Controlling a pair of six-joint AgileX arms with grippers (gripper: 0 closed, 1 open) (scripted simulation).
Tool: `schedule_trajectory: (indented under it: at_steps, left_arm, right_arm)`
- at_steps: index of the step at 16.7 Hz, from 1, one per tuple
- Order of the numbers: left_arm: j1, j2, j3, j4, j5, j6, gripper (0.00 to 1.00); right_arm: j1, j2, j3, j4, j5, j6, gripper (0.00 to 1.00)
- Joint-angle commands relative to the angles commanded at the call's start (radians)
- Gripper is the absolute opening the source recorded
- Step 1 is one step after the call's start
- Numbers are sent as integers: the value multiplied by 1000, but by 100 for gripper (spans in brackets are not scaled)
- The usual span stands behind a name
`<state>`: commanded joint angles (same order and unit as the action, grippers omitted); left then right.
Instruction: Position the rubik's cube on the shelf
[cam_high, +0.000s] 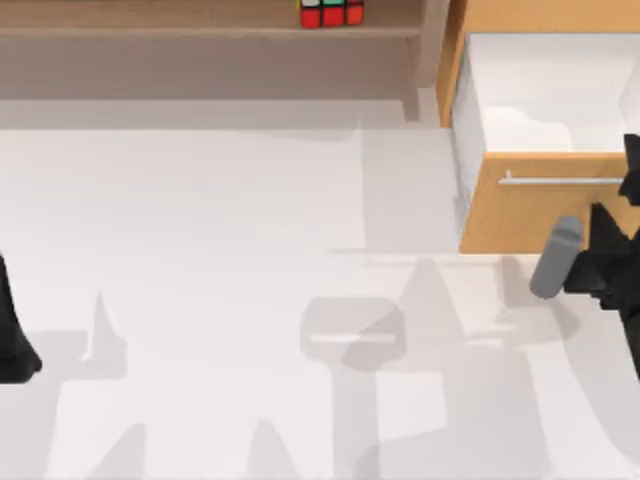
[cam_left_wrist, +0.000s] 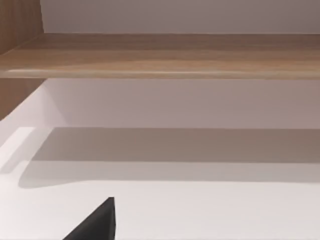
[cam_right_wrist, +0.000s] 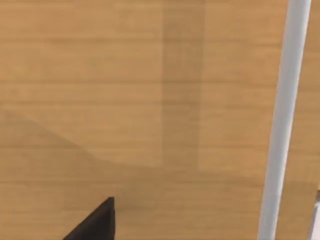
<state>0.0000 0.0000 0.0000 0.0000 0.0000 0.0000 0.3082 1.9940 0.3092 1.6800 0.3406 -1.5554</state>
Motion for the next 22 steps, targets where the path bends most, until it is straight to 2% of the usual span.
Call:
schedule_trajectory:
  at_steps: [1,14,22]
  left_arm:
    - [0,0,0,0,0,0,100]
    - [0,0,0,0,0,0,100]
    - [0,0,0,0,0,0,100]
  right_arm:
    - [0,0,0,0,0,0,100]
    - [0,0,0,0,0,0,2]
    - [0,0,0,0,0,0,0]
